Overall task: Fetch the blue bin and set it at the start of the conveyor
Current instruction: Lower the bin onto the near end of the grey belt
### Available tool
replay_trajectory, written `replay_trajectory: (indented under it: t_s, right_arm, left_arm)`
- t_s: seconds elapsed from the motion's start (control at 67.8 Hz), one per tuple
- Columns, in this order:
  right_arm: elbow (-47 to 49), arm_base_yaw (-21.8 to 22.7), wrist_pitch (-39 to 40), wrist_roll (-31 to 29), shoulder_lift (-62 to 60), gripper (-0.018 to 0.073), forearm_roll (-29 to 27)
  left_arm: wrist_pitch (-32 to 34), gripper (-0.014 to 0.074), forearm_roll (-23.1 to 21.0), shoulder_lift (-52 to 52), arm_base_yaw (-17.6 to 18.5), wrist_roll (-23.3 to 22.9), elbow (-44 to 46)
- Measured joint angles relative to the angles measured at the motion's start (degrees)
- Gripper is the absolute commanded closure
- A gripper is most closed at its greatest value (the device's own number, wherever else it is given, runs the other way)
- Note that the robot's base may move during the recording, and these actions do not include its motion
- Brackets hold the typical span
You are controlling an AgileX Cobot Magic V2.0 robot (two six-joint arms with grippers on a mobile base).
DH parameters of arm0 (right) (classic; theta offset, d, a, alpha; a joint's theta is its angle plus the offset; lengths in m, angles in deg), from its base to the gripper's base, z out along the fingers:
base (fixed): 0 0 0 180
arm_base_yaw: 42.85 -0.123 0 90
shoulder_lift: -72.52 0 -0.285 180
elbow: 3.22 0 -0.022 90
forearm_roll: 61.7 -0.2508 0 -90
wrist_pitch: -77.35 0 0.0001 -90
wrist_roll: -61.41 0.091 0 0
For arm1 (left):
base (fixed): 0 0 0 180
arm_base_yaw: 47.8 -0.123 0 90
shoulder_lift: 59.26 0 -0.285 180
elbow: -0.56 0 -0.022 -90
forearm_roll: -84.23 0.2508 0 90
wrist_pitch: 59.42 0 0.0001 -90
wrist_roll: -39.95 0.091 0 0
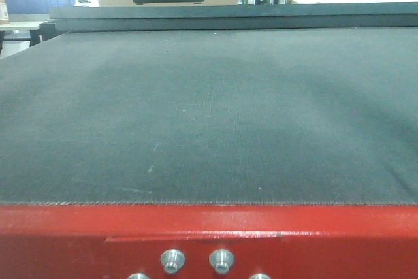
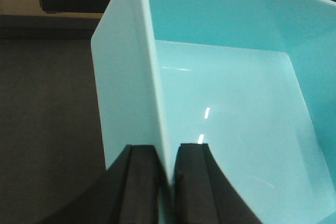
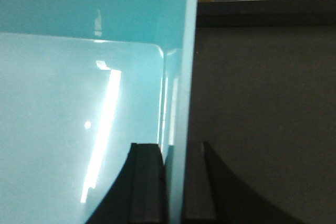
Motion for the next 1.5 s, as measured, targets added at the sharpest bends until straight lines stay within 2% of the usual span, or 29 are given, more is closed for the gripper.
replay_trajectory:
  t_s: [1.505]
  right_arm:
    - [0.00,0.00,0.00,0.00,0.00,0.0711,0.00]
  left_arm:
    - [0.18,0.0708,0.00,0.00,0.00,0.00,0.00]
